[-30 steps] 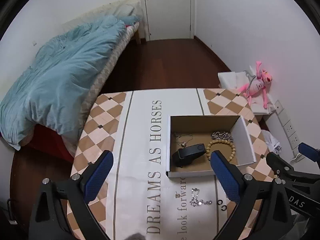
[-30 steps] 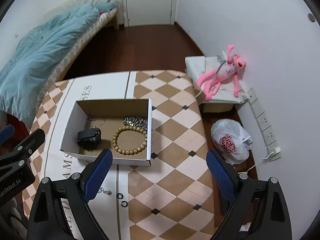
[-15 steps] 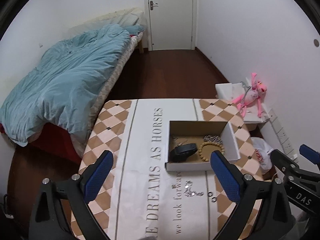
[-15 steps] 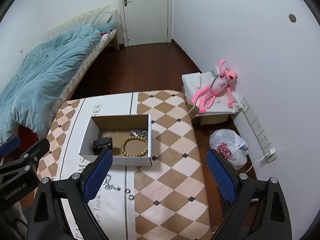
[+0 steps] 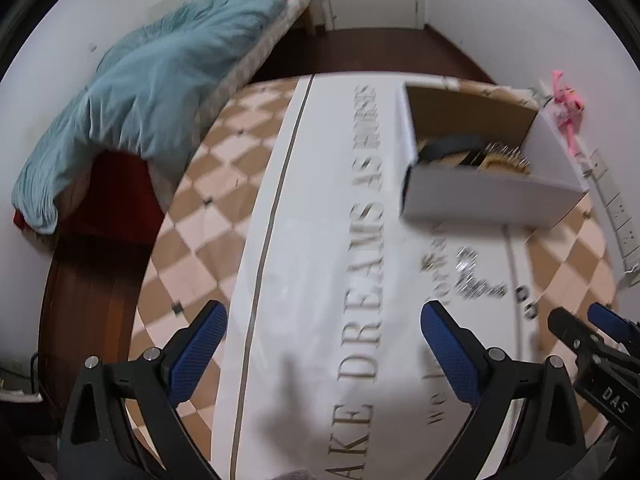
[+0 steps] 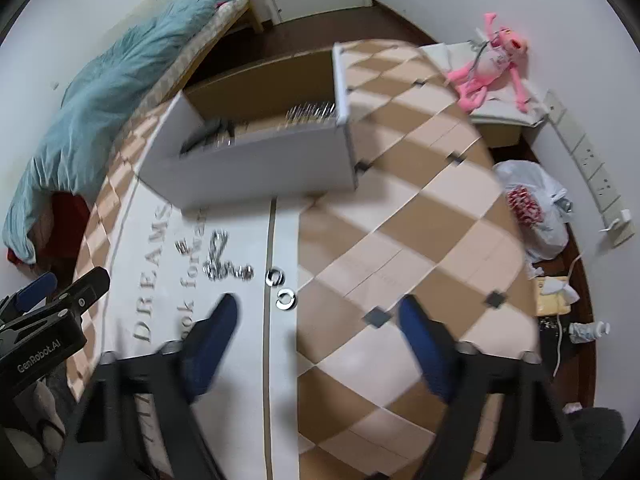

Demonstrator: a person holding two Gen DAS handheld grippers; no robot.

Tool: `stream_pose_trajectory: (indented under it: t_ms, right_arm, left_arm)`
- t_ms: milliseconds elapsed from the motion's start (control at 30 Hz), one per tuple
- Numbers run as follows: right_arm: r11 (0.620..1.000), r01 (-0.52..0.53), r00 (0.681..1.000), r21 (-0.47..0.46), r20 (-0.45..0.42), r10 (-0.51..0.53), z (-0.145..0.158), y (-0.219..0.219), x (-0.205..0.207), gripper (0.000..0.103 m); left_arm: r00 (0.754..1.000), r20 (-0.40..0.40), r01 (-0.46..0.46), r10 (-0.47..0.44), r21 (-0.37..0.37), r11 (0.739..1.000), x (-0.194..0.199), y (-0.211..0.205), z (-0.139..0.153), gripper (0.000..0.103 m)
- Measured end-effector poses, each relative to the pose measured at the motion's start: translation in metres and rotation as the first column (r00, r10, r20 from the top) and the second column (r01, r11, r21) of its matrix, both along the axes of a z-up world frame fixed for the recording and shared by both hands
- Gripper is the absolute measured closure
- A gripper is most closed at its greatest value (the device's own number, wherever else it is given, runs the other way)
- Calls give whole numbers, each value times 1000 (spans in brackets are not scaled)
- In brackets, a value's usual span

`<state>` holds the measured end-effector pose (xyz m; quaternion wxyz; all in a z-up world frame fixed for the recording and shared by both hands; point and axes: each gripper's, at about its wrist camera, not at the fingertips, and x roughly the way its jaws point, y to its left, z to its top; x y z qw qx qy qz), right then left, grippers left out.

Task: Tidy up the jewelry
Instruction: 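Grasp a small black ring with the right gripper, then grasp a small silver charm piece with the left gripper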

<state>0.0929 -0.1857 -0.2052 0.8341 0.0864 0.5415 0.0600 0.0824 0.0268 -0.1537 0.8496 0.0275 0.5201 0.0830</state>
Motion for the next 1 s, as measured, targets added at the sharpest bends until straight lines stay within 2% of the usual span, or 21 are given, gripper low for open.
stream_pose_trajectory:
  t_ms: [100,233,267,300,333,367,500,600,767,800,833,867,1000]
  right_arm:
    - [999,-27,999,-27,37,28,-8,11,-1,32]
    - [995,-52,997,-90,51,57,-15,25,3,51]
    - [992,-56,997,-113,54,63,-17,29,3,59]
    - [989,-55,996,-139,68,65,-17,31,3,63]
    - [984,-53,995,-168,76,67,-17,33,2,74]
    - [981,-52,994,-187,83,68,-18,33,1,91]
    - [987,-28,996,-158,84,42,-16,22,1,91]
    - [993,36,996,-113,91,-25,-11,1,2,91]
    - [990,88,991,-111,108,-76,-5,-19,8,91]
    - [989,95,990,-114,111,-83,-5,-22,10,91]
    - [988,99,990,-117,111,-86,-5,-22,13,91]
    - [987,107,989,-118,110,-94,-5,-24,15,91]
    - [985,126,987,-114,109,-114,-6,-29,23,91]
  left_arm:
    - [1000,-23,-21,21,-4,1000,-4,8,-10,4]
    - [999,-39,-17,17,3,1000,-5,10,-19,4]
    - [999,-40,-14,14,5,1000,-5,10,-20,4]
    - [999,-41,-10,10,8,1000,-5,9,-21,4]
    - [999,-41,-6,7,7,1000,-4,8,-22,4]
    - [999,-42,-2,2,5,1000,-3,6,-23,4]
    - [999,-42,26,-27,-17,1000,6,-2,-27,4]
    - [998,-37,44,-45,-44,998,16,-9,-28,4]
    - [997,-24,68,-71,-99,993,32,-20,-31,5]
    - [997,-19,78,-80,-109,991,35,-23,-32,7]
    - [996,-16,85,-87,-111,990,38,-25,-32,15]
    - [995,-16,94,-97,-108,990,41,-29,-34,18]
    - [992,-35,119,-123,-113,987,51,-38,-43,43]
